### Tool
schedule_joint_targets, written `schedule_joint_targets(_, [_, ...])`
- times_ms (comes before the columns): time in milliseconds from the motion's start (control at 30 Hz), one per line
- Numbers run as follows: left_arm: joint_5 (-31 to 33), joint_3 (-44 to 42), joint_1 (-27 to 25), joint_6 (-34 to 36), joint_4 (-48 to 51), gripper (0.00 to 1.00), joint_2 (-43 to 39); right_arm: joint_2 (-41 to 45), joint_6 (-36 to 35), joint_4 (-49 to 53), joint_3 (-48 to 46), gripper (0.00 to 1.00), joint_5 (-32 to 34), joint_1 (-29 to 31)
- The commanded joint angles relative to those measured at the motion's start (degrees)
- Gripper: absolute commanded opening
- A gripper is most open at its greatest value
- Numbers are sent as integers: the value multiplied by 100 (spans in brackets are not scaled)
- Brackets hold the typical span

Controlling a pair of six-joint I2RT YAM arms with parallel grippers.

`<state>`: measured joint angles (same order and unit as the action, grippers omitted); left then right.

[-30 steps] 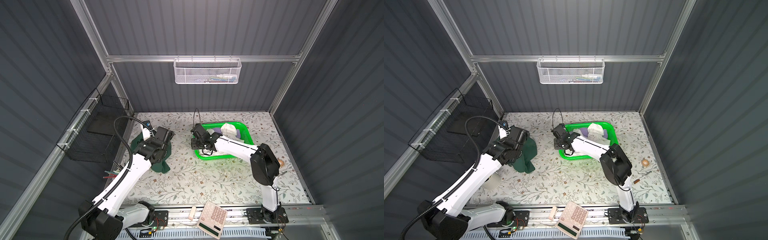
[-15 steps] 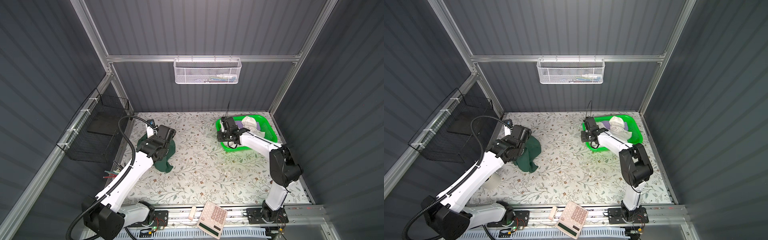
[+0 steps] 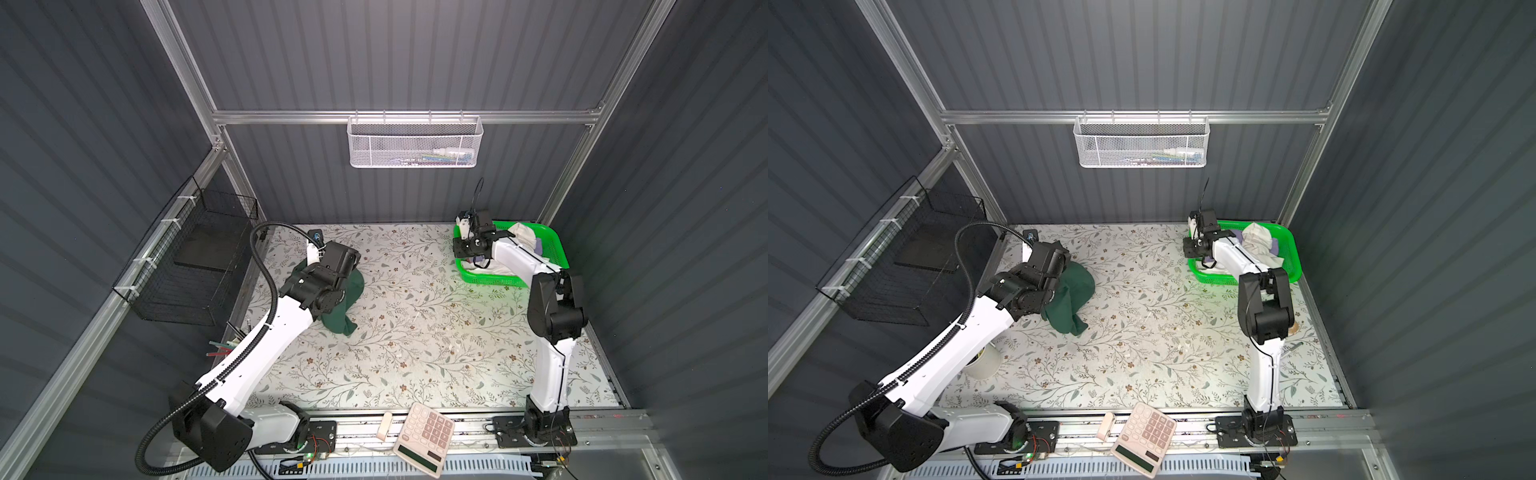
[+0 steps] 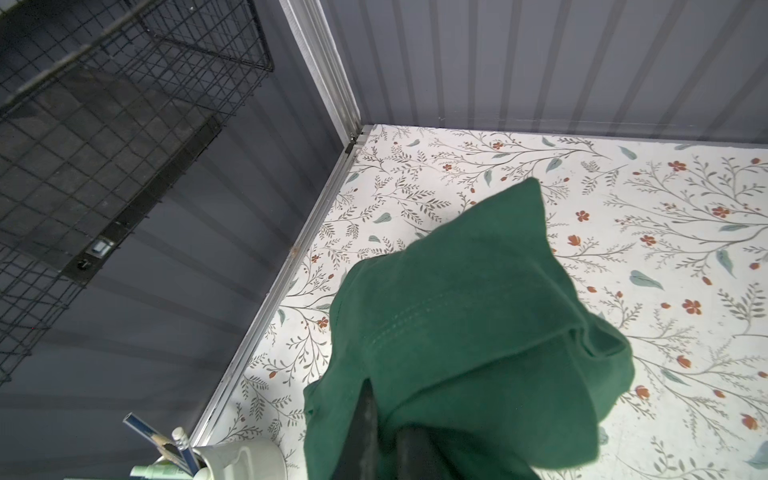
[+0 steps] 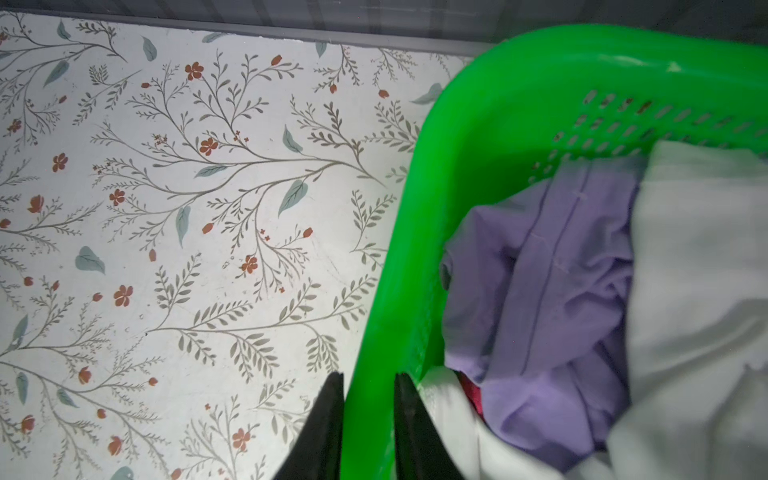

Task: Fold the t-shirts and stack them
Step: 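Lift the green shirt with the left gripper while the right gripper nears the basket, then lay the green shirt on the table with the left gripper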

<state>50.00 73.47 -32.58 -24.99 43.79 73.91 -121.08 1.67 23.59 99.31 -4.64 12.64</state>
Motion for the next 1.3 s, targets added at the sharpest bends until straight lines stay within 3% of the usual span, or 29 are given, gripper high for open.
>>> schedule_joint_targets(0, [89, 315, -122, 66, -74, 0, 12, -299, -684, 625, 307, 23, -192, -79])
schedule_joint_targets(167, [-213, 493, -308, 234, -107, 0, 138, -373, -844, 569, 532, 23, -717, -402])
schedule_joint_targets(367, [-1683, 1042, -669, 786, -601, 0, 440, -518, -1045, 407, 739, 23, -763, -613])
schedule_joint_targets(600, [-3312, 1871, -864, 902, -988, 0, 807, -745, -1077, 268, 1199, 24, -711, -640])
schedule_joint_targets(733, [-3724, 2099, -858, 808, -1013, 0, 870, -874, -998, 274, 1543, 31, -713, -640])
schedule_joint_targets(933, [-2334, 1346, -856, 698, -837, 7, 1019, -256, -240, -25, 1274, 62, -842, -623])
schedule_joint_targets(1000, [-1915, 1126, -855, 635, -635, 28, 1500, 195, 68, -101, 863, 74, -915, -574])
schedule_joint_targets(1067, [-1332, 1239, -838, 280, -94, 52, 2143, 633, 265, -253, 444, 77, -796, -470])
schedule_joint_targets(1133, [-650, 1546, -829, -201, 679, 68, 2749, 1164, 451, -165, -37, 78, -618, -314])
schedule_joint_targets(1200, [-125, 1696, -837, -463, 1187, 78, 3021, 1815, 679, 82, -680, 79, -413, -29])
schedule_joint_targets(1267, [65, 1560, -828, -432, 1173, 80, 2899, 2405, 889, 224, -1361, 81, -204, 286])
